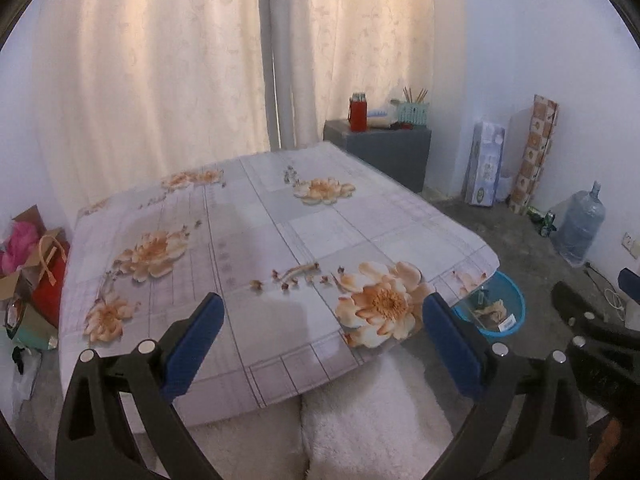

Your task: Collect trash

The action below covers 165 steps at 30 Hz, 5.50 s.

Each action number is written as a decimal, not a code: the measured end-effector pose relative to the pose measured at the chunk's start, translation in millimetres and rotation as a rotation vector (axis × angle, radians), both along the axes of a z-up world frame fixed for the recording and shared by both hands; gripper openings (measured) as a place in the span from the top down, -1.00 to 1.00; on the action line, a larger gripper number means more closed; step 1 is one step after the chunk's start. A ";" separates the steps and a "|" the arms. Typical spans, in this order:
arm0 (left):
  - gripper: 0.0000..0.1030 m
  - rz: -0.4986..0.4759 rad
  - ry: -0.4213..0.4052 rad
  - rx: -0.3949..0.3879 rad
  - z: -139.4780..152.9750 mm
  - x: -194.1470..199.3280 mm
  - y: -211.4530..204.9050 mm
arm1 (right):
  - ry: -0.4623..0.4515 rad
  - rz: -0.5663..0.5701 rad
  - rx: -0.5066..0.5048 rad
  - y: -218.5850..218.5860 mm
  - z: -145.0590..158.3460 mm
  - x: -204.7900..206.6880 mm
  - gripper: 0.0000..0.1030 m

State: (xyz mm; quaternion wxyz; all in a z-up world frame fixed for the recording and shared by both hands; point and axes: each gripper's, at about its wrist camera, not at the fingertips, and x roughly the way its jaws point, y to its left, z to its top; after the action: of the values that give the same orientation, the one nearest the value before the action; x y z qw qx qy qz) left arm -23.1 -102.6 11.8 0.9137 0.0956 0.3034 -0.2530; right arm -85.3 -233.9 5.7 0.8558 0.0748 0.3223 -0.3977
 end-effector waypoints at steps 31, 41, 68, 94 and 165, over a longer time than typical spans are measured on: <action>-0.89 0.044 0.108 0.083 -10.2 19.0 -33.9 | 0.080 -0.011 0.115 -26.9 -17.9 2.8 -0.84; -0.89 0.056 0.109 0.098 -11.2 19.7 -34.5 | 0.086 -0.011 0.119 -30.2 -19.8 0.5 -0.84; -0.89 0.215 0.103 0.176 -15.2 40.5 35.0 | 0.070 0.053 0.082 -16.8 -10.9 7.7 -0.84; -0.89 0.150 0.087 0.169 -8.7 27.3 23.3 | 0.051 0.060 0.071 -10.2 -1.7 -0.4 -0.84; -0.89 0.139 0.108 0.167 -13.0 24.7 23.2 | 0.054 0.062 0.073 -6.6 -1.4 2.6 -0.84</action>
State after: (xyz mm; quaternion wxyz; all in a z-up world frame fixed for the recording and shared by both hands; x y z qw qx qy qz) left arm 1.6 -79.4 -1.1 0.9003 0.1362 0.3779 -0.1679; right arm -82.7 -240.6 4.3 0.8555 0.0851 0.3616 -0.3608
